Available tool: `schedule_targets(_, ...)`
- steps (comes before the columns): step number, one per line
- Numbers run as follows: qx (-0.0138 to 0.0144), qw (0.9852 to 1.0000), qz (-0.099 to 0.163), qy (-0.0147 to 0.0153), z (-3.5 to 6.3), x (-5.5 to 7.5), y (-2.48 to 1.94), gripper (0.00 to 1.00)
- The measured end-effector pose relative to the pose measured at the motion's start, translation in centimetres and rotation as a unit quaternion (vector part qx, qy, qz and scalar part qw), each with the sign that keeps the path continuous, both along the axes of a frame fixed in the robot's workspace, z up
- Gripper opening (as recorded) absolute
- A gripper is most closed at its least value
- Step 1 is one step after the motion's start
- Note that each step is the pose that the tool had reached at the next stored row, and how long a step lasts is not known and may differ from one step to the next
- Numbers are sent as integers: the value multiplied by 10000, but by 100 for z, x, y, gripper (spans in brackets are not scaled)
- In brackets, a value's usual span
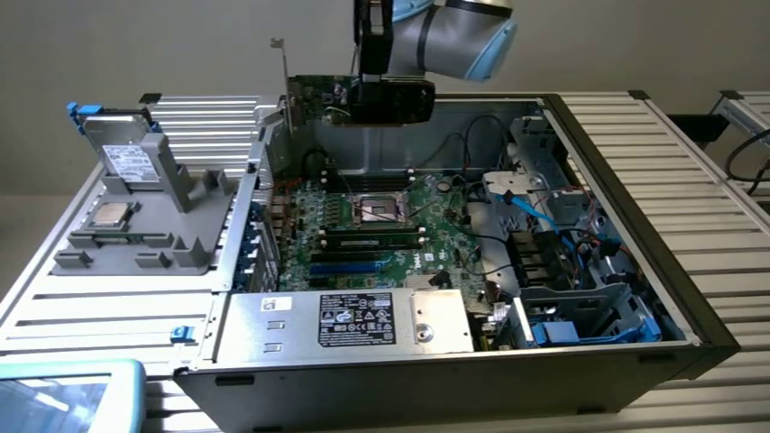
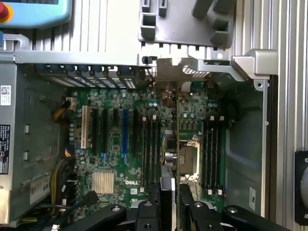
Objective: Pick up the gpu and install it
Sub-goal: 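Insert the gpu into the slot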
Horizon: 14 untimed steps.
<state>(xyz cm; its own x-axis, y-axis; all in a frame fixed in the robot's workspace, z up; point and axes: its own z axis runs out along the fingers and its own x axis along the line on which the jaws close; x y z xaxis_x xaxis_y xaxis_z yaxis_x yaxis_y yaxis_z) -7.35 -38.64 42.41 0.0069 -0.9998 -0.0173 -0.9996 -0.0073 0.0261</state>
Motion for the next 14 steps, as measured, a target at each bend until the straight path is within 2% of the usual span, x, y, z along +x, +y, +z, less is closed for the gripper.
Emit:
schedule_targets(3, 1, 10000, -19, -2, -55, -4, -60, 27)
schedule_targets(7, 0, 10000, -64, -5, -128, -8, -118, 27)
schedule_targets(14, 1, 9999, -154, -53, -256, -12, -269, 27)
